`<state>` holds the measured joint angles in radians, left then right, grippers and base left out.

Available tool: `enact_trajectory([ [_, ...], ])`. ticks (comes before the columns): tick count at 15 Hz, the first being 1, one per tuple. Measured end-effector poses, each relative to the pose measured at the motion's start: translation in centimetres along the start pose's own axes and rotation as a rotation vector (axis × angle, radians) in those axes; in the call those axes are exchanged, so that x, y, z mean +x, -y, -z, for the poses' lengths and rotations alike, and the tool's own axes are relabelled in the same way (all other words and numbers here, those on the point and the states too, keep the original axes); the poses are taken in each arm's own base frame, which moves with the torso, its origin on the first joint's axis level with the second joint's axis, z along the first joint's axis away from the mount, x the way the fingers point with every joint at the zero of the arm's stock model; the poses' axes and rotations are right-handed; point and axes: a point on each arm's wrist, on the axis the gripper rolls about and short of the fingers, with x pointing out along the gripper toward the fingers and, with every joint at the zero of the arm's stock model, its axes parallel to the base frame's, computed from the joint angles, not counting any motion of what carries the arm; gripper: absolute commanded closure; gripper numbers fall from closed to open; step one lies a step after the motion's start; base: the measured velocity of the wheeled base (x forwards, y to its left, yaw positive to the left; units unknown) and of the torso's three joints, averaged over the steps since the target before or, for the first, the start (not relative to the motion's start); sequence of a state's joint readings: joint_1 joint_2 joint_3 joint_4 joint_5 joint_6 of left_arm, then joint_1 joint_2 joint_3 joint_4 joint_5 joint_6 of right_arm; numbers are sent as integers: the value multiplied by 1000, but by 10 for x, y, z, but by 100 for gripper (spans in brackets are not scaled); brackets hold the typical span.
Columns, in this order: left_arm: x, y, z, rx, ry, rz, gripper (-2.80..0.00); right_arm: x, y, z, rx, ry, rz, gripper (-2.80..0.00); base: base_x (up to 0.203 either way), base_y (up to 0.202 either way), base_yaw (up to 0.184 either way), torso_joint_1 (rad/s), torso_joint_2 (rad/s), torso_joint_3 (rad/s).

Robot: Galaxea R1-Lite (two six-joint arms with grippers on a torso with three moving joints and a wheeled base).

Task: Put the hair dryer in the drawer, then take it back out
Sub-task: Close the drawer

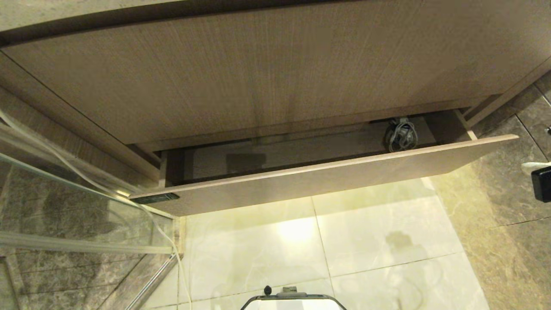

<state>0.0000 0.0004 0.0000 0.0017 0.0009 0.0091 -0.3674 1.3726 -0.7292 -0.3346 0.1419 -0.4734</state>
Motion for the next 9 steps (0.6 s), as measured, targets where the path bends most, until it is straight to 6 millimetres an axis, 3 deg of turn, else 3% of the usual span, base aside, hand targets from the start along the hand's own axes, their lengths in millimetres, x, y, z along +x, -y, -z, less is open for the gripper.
enact_trajectory([
  [6, 0, 0, 0, 0, 0, 0, 0, -82, -21, 14, 12, -119, -70, 0, 0, 0, 0, 0, 0, 0],
  [9, 0, 0, 0, 0, 0, 0, 0, -101, -26, 19, -8, -106, -67, 0, 0, 0, 0, 0, 0, 0],
])
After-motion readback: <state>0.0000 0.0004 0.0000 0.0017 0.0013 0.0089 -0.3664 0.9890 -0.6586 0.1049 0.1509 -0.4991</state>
